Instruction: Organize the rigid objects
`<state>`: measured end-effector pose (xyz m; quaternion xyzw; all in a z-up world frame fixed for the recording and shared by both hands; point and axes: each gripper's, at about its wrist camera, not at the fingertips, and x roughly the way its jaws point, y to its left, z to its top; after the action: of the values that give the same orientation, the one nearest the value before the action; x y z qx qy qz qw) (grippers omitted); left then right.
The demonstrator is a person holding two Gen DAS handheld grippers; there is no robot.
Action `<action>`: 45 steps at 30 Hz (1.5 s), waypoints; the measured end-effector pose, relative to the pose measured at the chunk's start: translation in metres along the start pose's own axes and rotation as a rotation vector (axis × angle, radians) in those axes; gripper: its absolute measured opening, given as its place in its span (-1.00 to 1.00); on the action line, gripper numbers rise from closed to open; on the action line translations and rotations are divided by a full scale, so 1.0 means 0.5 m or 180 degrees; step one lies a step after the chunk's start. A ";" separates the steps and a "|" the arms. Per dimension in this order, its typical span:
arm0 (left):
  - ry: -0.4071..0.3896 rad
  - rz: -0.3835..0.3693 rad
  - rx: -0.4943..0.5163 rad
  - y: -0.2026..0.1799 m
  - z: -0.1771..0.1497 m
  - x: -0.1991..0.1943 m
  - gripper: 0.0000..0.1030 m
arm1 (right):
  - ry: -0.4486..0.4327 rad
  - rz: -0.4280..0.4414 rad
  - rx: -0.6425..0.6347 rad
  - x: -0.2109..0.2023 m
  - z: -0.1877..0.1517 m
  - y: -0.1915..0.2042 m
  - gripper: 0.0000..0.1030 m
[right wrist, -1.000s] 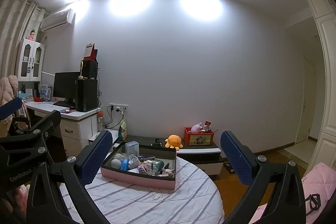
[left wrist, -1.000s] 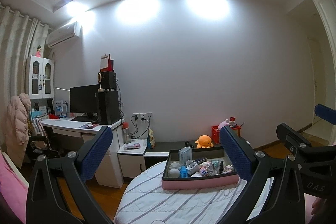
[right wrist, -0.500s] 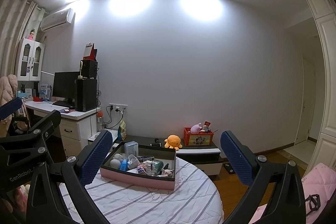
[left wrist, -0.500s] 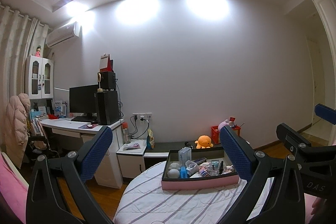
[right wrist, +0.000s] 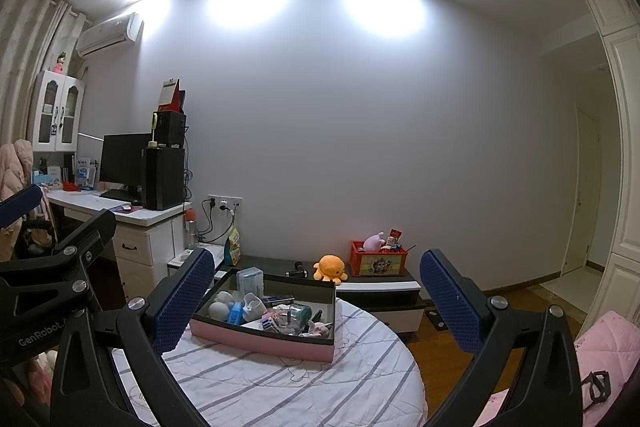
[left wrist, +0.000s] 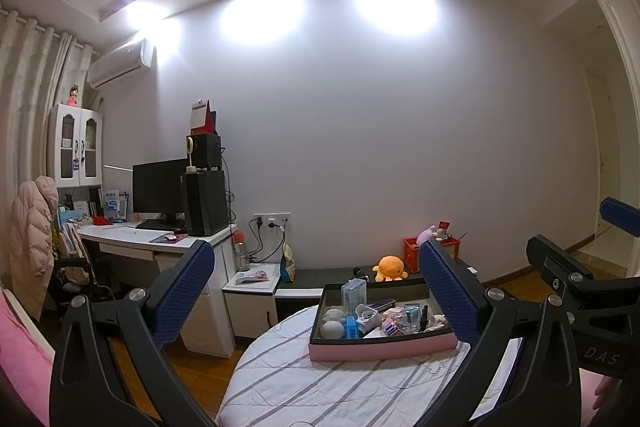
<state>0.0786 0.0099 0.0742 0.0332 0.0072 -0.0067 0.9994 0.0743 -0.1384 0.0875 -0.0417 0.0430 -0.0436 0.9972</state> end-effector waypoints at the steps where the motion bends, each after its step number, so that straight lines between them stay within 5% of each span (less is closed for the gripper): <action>1: 0.0004 0.0002 0.0000 0.000 0.000 0.002 1.00 | -0.0001 -0.0001 0.0001 0.001 -0.001 -0.001 1.00; 45: -0.0011 0.0007 0.0014 0.002 -0.007 0.010 1.00 | 0.0052 -0.0006 0.0003 0.024 -0.015 -0.006 1.00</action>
<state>0.0837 0.0112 0.0708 0.0354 0.0055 -0.0057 0.9993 0.0850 -0.1431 0.0791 -0.0410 0.0511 -0.0449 0.9968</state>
